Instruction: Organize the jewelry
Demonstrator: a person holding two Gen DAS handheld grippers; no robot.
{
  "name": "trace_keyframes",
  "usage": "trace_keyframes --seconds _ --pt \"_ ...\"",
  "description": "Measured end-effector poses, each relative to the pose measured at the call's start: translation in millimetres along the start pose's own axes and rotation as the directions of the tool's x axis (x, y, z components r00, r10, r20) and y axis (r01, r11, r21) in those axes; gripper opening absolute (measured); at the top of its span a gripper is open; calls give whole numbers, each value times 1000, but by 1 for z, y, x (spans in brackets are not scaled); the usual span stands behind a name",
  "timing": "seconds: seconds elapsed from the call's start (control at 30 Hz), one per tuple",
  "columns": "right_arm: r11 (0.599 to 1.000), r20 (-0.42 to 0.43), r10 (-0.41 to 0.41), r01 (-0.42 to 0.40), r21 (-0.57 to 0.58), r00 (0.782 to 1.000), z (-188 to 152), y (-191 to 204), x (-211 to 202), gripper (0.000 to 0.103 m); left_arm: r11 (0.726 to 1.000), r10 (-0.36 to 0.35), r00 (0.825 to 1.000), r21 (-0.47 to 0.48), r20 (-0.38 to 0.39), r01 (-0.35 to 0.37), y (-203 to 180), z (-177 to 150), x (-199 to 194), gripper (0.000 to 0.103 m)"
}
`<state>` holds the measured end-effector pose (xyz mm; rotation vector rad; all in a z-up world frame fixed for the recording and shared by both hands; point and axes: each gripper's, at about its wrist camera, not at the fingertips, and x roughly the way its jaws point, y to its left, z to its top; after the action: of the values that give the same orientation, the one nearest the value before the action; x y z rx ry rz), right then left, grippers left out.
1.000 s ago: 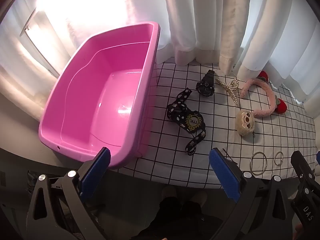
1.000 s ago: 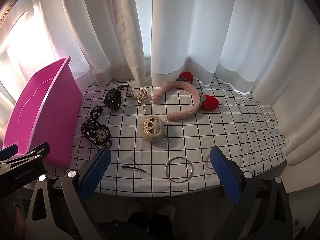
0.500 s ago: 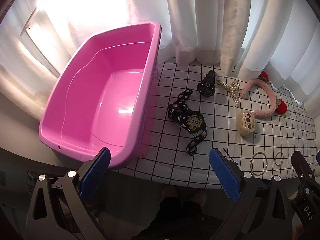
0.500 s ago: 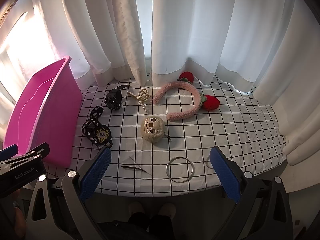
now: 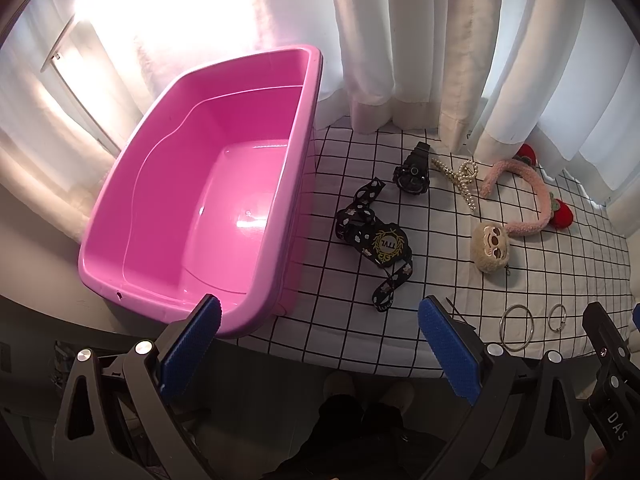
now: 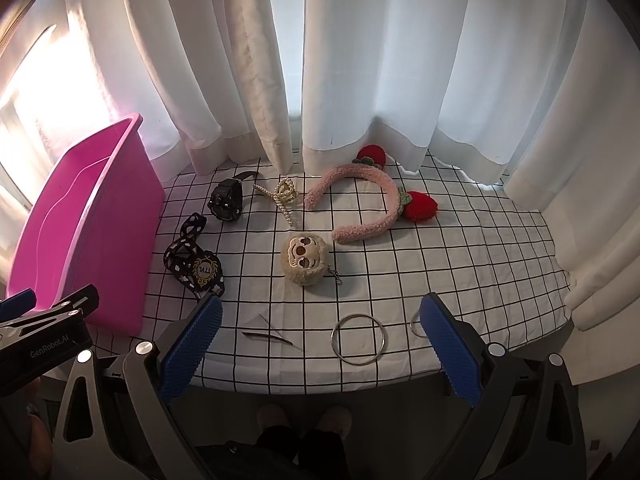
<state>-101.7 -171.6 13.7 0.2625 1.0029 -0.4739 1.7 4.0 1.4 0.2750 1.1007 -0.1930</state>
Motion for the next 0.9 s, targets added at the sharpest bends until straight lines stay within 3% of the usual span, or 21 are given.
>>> trace_keyframes --seconds 0.9 --pt "1000 2 1 -1 4 1000 -1 2 1 95 1000 -6 1000 -4 -1 6 7 1 2 97"
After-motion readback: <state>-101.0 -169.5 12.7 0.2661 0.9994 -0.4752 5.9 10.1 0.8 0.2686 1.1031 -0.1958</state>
